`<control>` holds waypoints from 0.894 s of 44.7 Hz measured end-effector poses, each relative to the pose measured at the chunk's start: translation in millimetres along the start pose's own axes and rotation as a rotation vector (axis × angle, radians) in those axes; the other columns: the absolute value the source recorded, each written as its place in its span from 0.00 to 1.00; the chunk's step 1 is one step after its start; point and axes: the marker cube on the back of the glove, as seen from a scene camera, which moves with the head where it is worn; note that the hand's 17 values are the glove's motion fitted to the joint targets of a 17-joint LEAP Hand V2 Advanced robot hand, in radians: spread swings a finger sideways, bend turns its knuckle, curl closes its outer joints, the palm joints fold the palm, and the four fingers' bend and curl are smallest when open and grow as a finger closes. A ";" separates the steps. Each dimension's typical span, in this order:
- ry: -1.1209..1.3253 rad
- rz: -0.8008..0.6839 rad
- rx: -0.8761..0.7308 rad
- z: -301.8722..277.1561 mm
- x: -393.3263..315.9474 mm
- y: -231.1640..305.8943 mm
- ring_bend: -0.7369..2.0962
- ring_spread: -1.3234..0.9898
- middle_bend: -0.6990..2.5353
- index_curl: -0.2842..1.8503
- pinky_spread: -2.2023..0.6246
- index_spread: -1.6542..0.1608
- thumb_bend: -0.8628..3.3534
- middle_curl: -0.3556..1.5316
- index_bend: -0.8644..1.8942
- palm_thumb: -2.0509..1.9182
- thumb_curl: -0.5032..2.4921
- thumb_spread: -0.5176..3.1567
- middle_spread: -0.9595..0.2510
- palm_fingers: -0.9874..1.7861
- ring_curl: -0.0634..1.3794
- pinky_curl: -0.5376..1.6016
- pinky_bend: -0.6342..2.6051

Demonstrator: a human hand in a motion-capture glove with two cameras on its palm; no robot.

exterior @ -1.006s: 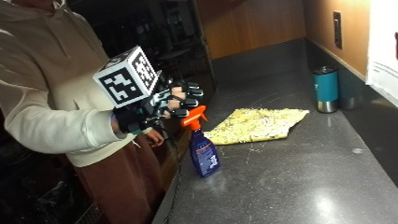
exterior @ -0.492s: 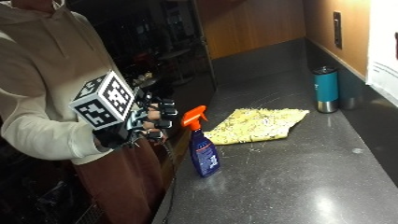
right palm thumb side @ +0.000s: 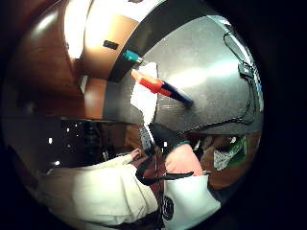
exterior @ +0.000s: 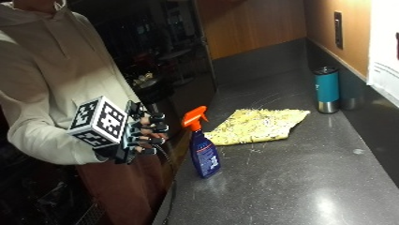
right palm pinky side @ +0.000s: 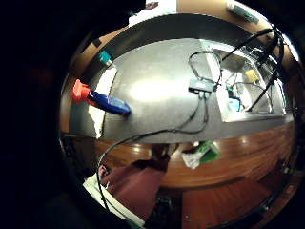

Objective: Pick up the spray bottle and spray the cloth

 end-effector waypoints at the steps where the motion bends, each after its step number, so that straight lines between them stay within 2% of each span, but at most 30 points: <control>1: -0.010 0.001 0.003 1.9 -0.2 1.5 0.38 0.58 0.28 0.23 0.86 0.69 0.20 0.35 0.35 0.66 0.28 0.41 0.74 0.41 0.24 0.42 0.33; 20: -0.203 0.059 0.092 47.4 -9.5 18.7 0.38 0.58 0.28 0.23 0.86 0.69 0.20 0.36 0.36 0.65 0.28 0.40 0.75 0.41 0.24 0.42 0.33; 40: -0.437 0.209 0.159 114.7 -18.1 20.8 0.39 0.58 0.28 0.22 0.85 0.70 0.20 0.37 0.36 0.65 0.28 0.40 0.75 0.41 0.25 0.42 0.34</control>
